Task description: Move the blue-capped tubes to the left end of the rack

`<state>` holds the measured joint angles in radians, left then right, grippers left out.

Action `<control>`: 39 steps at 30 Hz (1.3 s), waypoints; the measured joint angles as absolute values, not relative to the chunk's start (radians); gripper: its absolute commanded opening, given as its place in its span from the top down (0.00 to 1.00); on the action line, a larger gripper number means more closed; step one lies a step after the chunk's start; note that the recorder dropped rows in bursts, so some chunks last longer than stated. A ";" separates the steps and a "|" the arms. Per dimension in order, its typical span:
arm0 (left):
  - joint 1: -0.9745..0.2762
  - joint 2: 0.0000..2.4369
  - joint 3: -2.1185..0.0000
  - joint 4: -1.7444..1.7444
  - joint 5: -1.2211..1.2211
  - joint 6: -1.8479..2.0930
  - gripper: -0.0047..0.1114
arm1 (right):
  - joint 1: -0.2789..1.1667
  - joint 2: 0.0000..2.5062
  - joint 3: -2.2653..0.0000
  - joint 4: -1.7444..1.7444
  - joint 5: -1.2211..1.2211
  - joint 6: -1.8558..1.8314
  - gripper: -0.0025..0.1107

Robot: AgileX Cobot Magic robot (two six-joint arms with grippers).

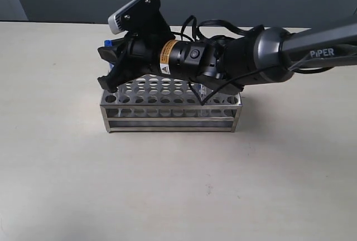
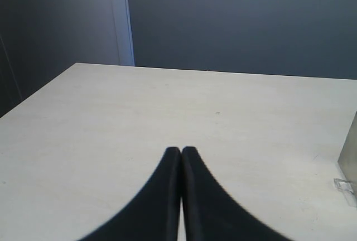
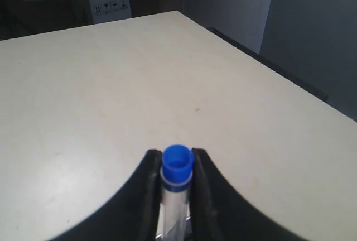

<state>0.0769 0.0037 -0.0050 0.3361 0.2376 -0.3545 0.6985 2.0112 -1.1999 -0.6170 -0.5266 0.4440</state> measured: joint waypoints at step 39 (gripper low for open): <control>0.077 0.004 -0.005 0.336 0.238 -0.355 0.96 | 0.682 1.832 -1.237 -0.598 -0.117 0.302 0.51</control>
<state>0.0769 0.0037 -0.0050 0.3361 0.2376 -0.3545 0.6817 1.8316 -1.2373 -0.5979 -0.1165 0.3015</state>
